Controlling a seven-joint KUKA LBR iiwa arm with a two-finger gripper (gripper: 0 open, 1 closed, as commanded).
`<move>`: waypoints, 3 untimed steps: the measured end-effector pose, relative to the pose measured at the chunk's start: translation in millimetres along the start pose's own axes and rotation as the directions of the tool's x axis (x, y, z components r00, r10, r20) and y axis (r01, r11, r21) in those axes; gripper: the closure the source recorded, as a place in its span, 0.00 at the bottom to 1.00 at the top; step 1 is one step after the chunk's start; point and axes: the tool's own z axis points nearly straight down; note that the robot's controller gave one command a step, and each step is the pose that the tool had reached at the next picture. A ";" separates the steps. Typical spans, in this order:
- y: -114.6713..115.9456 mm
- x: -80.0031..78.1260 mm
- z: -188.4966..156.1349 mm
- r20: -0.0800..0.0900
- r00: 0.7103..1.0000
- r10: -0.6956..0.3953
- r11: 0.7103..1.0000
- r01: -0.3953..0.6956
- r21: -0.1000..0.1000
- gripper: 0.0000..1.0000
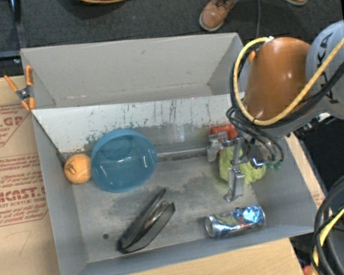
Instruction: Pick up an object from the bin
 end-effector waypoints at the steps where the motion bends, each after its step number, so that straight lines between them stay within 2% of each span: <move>1: 0.2 -1.4 -4.7 0.008 1.000 -0.001 1.000 0.001 0.001 0.00; 2: -19.6 46.5 124.5 0.014 0.999 -0.037 0.999 0.037 0.001 0.00; 3: -9.5 44.1 64.8 0.017 0.999 -0.043 0.999 0.043 0.001 0.00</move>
Offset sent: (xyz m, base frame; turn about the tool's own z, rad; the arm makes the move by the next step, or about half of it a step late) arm -0.0492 -0.0199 -0.1231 -0.0401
